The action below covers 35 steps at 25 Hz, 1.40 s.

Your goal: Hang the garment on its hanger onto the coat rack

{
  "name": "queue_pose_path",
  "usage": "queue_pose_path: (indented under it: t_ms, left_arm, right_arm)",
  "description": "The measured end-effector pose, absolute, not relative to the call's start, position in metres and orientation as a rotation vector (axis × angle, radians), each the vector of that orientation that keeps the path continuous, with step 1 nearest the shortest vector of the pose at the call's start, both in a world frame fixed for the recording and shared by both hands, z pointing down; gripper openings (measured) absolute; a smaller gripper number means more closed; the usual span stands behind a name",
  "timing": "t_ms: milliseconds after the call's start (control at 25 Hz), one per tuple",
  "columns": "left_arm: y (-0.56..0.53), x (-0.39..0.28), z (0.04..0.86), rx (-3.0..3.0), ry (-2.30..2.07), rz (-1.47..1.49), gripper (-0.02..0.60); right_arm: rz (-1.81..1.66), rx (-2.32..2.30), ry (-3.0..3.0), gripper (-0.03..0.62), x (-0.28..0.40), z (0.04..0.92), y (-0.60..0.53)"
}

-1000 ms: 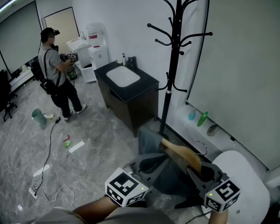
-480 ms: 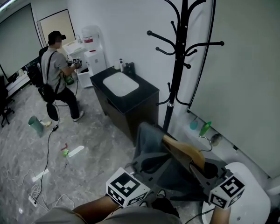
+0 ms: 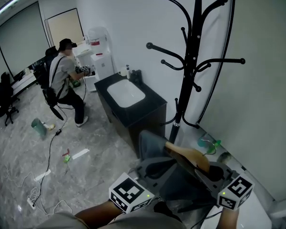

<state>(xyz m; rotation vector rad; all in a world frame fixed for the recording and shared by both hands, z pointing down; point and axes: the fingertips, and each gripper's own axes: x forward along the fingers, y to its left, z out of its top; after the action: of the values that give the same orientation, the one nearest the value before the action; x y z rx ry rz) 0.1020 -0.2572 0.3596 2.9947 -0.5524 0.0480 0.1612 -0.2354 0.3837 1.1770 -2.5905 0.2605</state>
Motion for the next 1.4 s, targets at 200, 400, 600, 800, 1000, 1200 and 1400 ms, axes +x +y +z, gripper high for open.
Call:
queue_pose_path:
  t_ms: [200,400,600,800,1000,1200,1400]
  left_arm:
    - [-0.306,0.133,0.348,2.996,-0.613,0.03,0.014]
    - [-0.355,0.16,0.346,2.991,-0.689,0.007,0.014]
    - [-0.391,0.18,0.343,2.97,-0.765,-0.006,0.014]
    - [-0.415,0.191,0.345,2.958,-0.82,0.013,0.014]
    - [-0.432,0.195,0.351,2.95,-0.846,0.045,0.014]
    - [-0.446,0.194,0.36,2.927,-0.856,0.073,0.014]
    - [-0.454,0.191,0.364,2.915,-0.849,0.084,0.014]
  right_arm:
    - [0.233,1.04,-2.635,0.058,0.188,0.375,-0.288]
    - [0.233,0.892,-2.682,0.058,0.21,0.372,-0.342]
    - [0.288,0.763,-2.739,0.058,0.231,0.371,-0.388]
    - [0.343,0.656,-2.767,0.058,0.239,0.376,-0.428]
    - [0.375,0.587,-2.746,0.058,0.239,0.391,-0.457]
    - [0.396,0.556,-2.718,0.058,0.236,0.409,-0.474]
    - [0.422,0.558,-2.69,0.059,0.235,0.422,-0.486]
